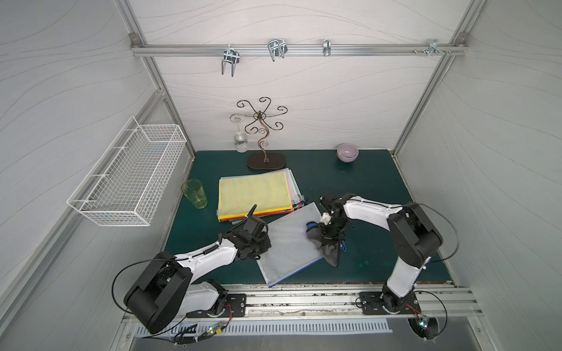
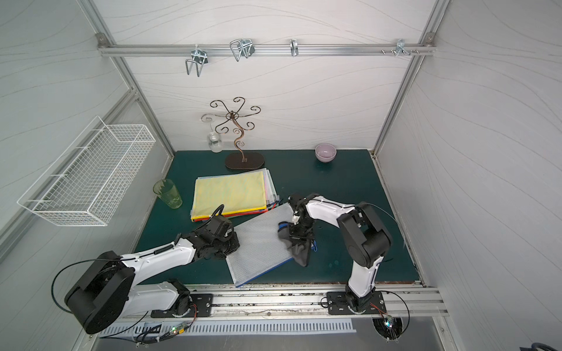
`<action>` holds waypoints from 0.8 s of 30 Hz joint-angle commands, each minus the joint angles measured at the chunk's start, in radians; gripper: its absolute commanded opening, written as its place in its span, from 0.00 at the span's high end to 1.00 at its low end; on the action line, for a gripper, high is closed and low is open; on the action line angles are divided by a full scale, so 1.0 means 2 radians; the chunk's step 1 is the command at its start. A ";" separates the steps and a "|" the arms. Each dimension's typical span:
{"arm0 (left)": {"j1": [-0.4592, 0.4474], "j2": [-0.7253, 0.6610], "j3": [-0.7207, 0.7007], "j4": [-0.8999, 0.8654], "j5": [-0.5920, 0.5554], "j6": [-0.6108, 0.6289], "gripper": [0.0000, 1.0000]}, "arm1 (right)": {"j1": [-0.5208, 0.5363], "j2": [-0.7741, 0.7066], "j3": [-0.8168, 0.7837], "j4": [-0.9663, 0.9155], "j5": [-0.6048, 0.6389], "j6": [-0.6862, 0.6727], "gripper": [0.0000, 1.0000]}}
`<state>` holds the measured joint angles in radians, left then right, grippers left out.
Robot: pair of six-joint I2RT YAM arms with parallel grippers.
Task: Wipe the document bag
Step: Wipe the dirt from the document bag.
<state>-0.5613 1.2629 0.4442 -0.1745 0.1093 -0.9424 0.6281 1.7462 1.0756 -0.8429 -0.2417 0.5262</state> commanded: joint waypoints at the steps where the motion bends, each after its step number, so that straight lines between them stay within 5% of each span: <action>1: 0.005 0.013 -0.020 -0.051 -0.028 0.006 1.00 | 0.017 -0.029 0.025 -0.068 0.132 -0.023 1.00; 8: 0.005 -0.013 -0.017 -0.063 -0.036 0.004 1.00 | 0.155 0.101 0.163 -0.032 -0.112 -0.061 1.00; 12: 0.005 -0.026 -0.023 -0.073 -0.041 -0.001 1.00 | 0.158 0.154 0.169 0.030 -0.170 -0.017 1.00; 24: 0.009 -0.032 -0.030 -0.077 -0.048 0.008 1.00 | -0.064 -0.078 -0.054 -0.032 0.065 0.043 1.00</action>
<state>-0.5571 1.1694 0.3977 -0.2169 0.0605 -0.9382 0.5476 1.7000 1.0382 -0.7925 -0.2832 0.5385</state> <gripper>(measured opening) 0.048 0.083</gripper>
